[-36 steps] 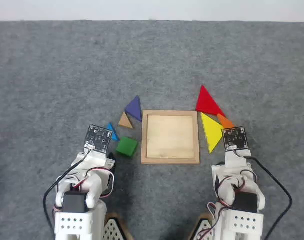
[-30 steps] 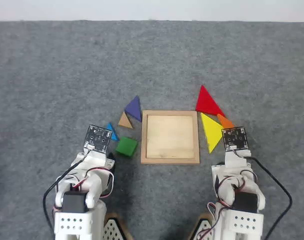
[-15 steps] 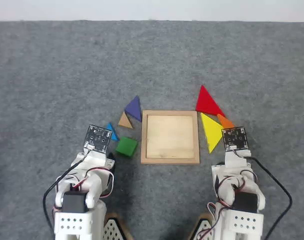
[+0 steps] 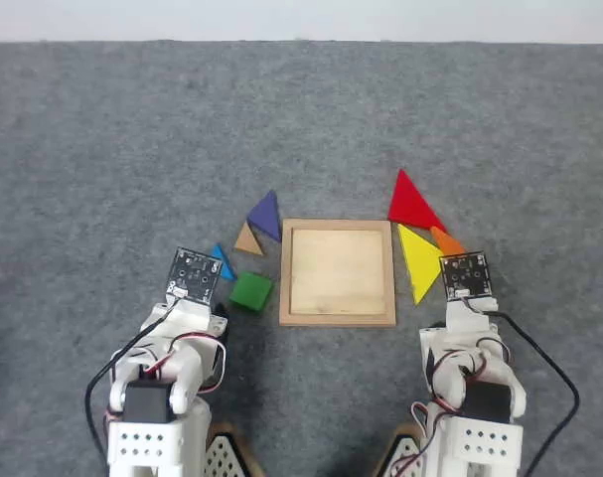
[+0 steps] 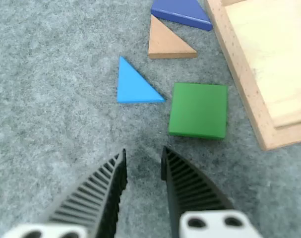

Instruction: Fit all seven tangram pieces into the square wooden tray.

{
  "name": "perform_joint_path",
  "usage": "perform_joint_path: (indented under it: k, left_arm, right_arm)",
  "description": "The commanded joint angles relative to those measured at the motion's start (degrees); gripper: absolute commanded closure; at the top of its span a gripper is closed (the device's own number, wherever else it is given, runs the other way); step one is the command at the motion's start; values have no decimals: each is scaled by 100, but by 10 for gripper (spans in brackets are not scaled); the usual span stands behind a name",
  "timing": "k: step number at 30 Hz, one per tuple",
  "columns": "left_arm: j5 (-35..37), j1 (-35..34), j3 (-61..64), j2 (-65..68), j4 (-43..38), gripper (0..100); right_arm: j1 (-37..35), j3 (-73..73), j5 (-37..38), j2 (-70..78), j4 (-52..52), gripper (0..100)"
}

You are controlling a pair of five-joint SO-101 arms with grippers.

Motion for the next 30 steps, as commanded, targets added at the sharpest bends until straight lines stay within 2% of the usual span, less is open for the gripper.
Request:
perform_joint_path:
  k: [1, 7, 10, 12, 17, 21, 30]
  left_arm:
    - [-35, 0, -40, -114, 26, 891]
    - [-70, -62, -40, -114, -369, 889]
    - [-809, -343, -40, -114, -334, 891]
    - [-1266, -571, -40, -114, -273, 892]
    - [-1345, -668, -40, -114, -264, 892]
    - [-1345, -677, -40, -114, -255, 892]
    - [-1354, -686, -40, -114, -246, 892]
  right_arm:
    - [-189, 114, 62, 22, 13, 990]
    - [-57, 105, 141, 4, -233, 990]
    - [242, -62, 1116, -171, -681, 989]
    - [400, -519, 1600, -277, -444, 988]
    - [48, -1829, 1538, 110, -31, 902]
    - [-259, -2910, 1336, 1657, -110, 895]
    - [-1130, -6497, 369, 7037, -374, 892]
